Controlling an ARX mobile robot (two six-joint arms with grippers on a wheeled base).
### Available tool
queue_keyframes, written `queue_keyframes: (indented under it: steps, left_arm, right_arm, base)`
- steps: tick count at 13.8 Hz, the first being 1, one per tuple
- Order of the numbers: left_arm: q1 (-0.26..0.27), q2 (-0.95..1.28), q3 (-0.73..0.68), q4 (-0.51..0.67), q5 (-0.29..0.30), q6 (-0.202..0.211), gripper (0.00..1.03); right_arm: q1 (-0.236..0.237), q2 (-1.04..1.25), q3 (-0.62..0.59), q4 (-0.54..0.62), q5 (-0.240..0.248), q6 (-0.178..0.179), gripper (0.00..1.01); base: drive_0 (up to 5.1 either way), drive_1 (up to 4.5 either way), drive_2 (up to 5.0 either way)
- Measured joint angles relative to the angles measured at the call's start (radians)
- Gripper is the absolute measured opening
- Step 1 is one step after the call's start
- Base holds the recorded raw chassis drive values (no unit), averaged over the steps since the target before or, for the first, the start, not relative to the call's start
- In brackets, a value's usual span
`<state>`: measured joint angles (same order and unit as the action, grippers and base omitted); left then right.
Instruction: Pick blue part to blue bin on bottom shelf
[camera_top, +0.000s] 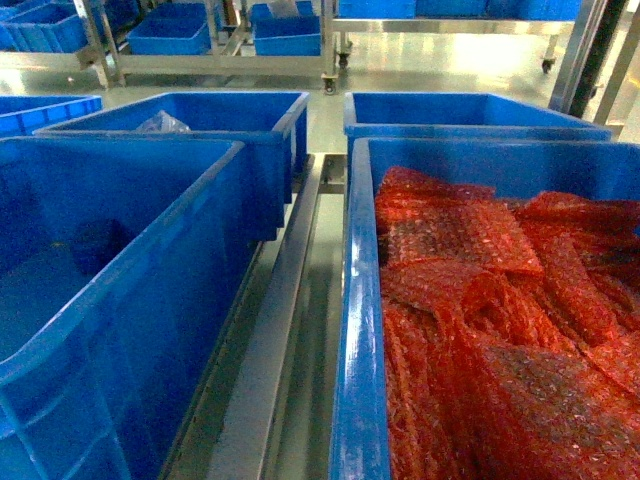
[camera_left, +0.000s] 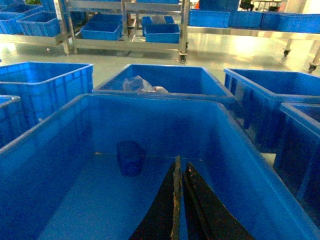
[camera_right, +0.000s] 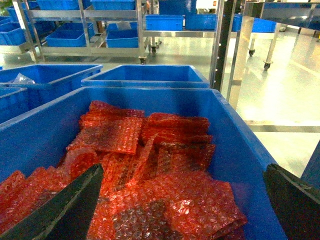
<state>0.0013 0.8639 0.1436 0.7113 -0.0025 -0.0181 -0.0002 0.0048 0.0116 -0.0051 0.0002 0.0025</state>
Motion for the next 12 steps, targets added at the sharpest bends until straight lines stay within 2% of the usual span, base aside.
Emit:
queue_keyframes:
  steps: [7,8,12]
  left_arm:
    - [-0.002,-0.250,-0.094,-0.158,0.002,0.002,0.02]
    - [-0.002,-0.266,-0.129,-0.119,0.002,0.002,0.02]
    - [-0.002,-0.424,-0.132,-0.269,0.002,0.002,0.02]
  right_arm:
    - [0.000,0.000,0.000,0.000,0.000,0.000,0.98]
    - [0.000,0.000,0.000,0.000,0.000,0.000,0.98]
    - [0.000,0.000,0.000,0.000,0.000,0.000,0.98]
  base:
    - [0.0,0.00,0.0]
    - [0.0,0.00,0.0]
    - [0.0,0.00,0.0]
